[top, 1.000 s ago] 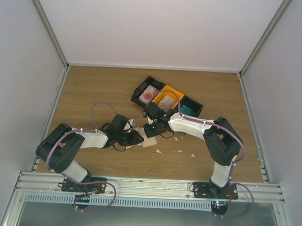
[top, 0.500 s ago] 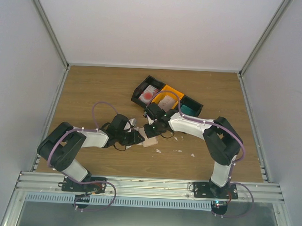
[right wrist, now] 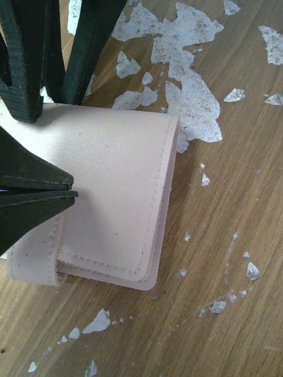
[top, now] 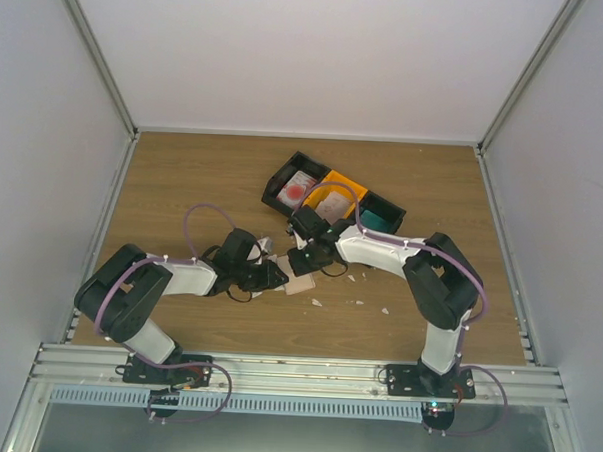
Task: Put the credit cards into the card holder
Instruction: Close the card holder at the center of the board.
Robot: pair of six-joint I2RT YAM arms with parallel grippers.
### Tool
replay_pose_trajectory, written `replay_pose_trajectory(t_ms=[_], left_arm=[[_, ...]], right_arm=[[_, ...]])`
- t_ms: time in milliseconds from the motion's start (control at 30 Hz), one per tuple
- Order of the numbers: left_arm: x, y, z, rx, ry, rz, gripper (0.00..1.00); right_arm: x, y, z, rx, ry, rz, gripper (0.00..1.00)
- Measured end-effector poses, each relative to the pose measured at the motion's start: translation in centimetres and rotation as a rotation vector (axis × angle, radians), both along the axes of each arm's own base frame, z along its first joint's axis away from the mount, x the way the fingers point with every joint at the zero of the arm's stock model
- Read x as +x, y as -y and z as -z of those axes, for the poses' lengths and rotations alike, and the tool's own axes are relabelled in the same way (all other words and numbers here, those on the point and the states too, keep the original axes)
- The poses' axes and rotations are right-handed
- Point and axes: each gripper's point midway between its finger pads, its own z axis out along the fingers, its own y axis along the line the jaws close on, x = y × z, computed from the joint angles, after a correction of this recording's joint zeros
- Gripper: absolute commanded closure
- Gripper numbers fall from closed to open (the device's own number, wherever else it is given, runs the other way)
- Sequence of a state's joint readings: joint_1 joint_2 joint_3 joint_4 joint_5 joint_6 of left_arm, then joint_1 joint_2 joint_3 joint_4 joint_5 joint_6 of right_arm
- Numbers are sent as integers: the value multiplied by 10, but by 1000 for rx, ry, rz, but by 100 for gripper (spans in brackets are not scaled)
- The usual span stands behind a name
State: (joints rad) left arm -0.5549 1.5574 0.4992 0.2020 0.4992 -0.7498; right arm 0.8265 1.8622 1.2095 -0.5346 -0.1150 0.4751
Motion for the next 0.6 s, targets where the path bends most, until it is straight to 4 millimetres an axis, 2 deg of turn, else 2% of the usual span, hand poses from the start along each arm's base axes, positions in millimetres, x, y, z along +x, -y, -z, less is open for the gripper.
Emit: replay_pose_trajectory(t_ms=[600], left_arm=[[0,0,0,0,-1,0,76]], right_arm=[[0,-4,3,94,-36,-5,99]])
